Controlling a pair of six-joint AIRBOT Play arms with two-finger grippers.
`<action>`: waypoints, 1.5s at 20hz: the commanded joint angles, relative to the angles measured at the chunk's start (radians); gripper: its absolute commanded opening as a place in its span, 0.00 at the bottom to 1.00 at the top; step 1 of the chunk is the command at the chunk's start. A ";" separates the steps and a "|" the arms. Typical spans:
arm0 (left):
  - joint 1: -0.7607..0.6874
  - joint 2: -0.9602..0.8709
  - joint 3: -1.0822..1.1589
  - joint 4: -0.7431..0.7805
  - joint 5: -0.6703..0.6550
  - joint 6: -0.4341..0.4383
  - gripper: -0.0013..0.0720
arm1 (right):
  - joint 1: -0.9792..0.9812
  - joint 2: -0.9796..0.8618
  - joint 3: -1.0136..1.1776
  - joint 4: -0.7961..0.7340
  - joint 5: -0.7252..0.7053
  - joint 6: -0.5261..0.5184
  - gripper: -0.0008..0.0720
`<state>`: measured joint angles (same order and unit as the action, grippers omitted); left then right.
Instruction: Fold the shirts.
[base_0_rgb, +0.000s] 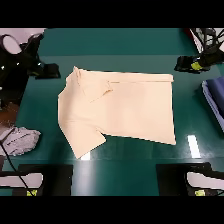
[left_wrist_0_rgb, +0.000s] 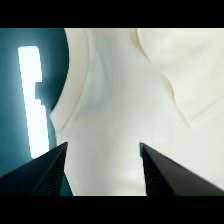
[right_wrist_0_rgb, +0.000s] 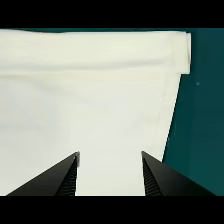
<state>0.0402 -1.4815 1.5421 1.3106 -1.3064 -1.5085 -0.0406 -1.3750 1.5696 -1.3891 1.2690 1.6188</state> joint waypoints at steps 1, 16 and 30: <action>0.112 0.100 -0.216 -0.155 -0.013 0.074 0.75 | -0.009 0.086 -0.035 0.102 0.057 -0.069 0.63; 0.216 0.337 -0.919 -0.357 0.293 0.200 0.75 | -0.008 0.273 -0.243 0.142 -0.037 -0.068 0.51; 0.213 0.410 -0.797 -0.430 0.119 0.289 0.05 | -0.076 0.383 -0.550 0.043 0.188 -0.102 0.51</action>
<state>0.2527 -1.1061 0.7067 0.8894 -1.1282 -1.2591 -0.0772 -1.0454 1.1713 -1.3155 1.4117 1.5219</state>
